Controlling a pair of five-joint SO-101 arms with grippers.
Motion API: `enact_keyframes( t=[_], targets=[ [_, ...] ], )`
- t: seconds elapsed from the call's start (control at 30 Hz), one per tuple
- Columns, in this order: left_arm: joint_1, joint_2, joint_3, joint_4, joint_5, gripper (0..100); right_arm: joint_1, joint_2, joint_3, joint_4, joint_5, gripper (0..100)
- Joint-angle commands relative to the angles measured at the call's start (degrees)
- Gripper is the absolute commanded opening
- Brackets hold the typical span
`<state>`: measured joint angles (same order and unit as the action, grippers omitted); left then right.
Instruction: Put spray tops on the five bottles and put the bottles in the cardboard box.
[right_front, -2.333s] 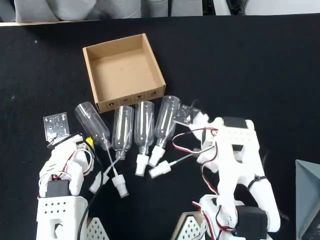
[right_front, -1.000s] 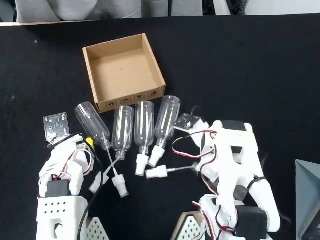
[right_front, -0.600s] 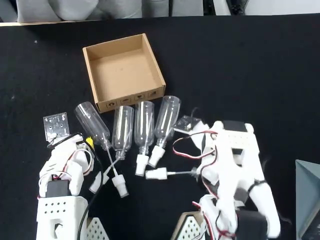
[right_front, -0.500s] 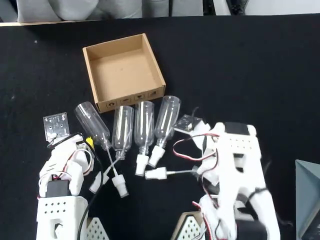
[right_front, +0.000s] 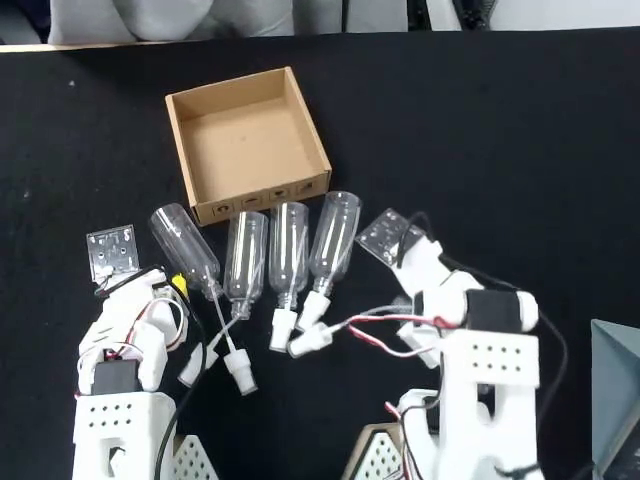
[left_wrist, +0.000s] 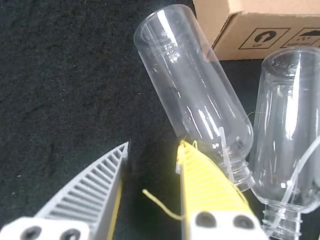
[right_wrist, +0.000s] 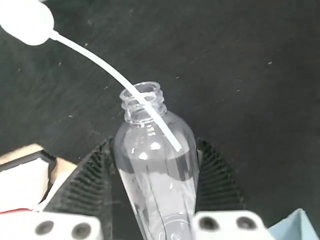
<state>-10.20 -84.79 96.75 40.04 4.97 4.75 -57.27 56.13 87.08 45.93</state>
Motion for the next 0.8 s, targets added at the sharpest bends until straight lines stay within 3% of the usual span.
enact_keyframes(
  t=[0.0, 0.57, 0.77],
  targets=[
    [-0.1, -0.1, 1.2, 0.2, -0.2, 15, 0.4, -4.6, -4.1, 0.3, -0.6, 6.7],
    [0.1, -0.1, 1.2, 0.2, -0.2, 15, 0.3, -10.9, -10.9, -6.2, -12.4, 6.7],
    [0.2, -0.1, 1.2, 0.2, -0.2, 15, -4.4, -11.0, -11.1, -6.2, -13.5, 6.7]
  ],
)
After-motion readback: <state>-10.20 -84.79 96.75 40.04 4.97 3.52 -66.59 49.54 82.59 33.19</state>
